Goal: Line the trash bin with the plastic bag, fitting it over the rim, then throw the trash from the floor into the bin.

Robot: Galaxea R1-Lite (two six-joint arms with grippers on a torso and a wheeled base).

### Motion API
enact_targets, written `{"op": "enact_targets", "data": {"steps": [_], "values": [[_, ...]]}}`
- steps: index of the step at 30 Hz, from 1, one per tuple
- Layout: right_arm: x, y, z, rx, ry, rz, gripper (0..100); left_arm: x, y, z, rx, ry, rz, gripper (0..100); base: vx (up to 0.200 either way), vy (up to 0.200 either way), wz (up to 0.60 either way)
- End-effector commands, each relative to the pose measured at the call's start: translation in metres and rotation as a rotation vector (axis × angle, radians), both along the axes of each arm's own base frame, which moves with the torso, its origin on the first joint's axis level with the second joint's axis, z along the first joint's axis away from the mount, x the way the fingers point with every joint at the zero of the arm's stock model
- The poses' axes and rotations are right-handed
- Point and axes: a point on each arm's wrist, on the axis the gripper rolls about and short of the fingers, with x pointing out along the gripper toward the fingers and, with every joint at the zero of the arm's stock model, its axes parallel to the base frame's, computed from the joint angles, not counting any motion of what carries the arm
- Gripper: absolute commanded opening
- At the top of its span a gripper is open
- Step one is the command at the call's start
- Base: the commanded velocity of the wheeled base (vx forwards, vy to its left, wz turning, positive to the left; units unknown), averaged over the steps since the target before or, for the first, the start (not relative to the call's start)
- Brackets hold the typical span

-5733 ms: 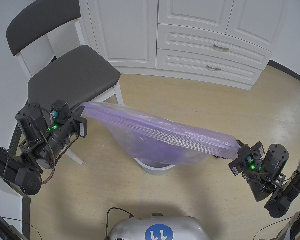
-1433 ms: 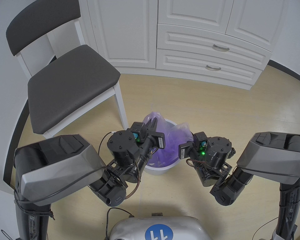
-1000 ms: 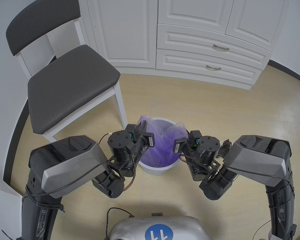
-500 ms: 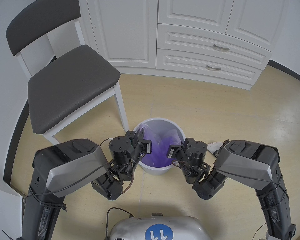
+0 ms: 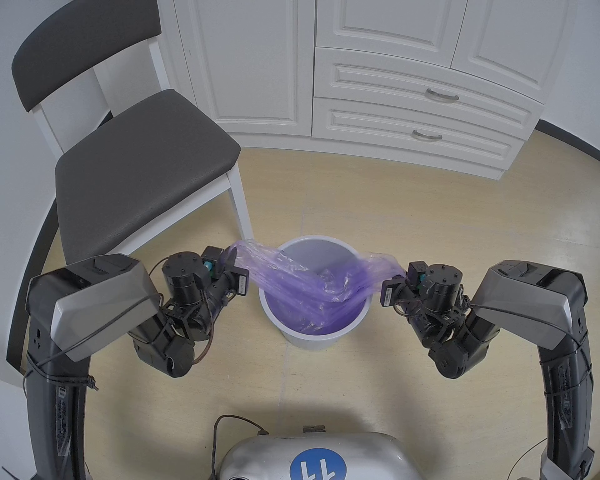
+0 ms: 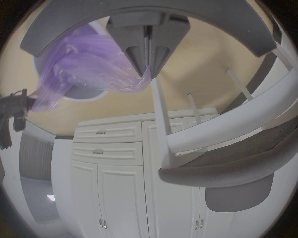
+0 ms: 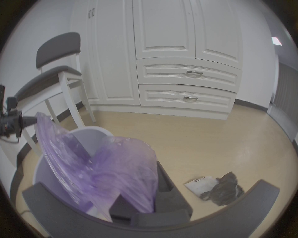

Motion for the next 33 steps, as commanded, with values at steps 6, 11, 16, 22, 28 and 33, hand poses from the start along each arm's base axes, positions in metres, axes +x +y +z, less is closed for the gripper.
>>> {"op": "enact_targets", "data": {"steps": [6, 11, 16, 22, 28, 33], "values": [[-0.006, -0.041, -0.011, -0.135, -0.017, 0.025, 0, 0.004, 0.028, -0.008, 0.084, 0.027, 0.059, 0, 0.000, 0.000, 0.00], [-0.010, -0.059, -0.022, -0.236, 0.003, 0.030, 0, 0.006, 0.032, -0.011, 0.094, 0.049, 0.070, 0, 0.000, 0.000, 0.00], [-0.013, -0.071, -0.028, -0.286, 0.037, 0.039, 0, 0.004, 0.035, -0.009, 0.104, 0.050, 0.078, 0, 0.000, 0.000, 0.00], [-0.018, -0.075, -0.026, -0.300, 0.123, 0.055, 0, -0.006, 0.042, -0.008, 0.130, 0.084, 0.062, 0, 0.000, 0.000, 0.00], [-0.024, -0.072, -0.003, -0.134, 0.278, 0.088, 0, -0.025, 0.050, 0.001, 0.145, 0.157, -0.037, 0, 0.000, 0.000, 0.00], [-0.029, -0.076, 0.000, -0.129, 0.361, 0.097, 0, -0.026, 0.059, -0.003, 0.155, 0.204, -0.033, 0, 0.000, 0.000, 0.00]]}}
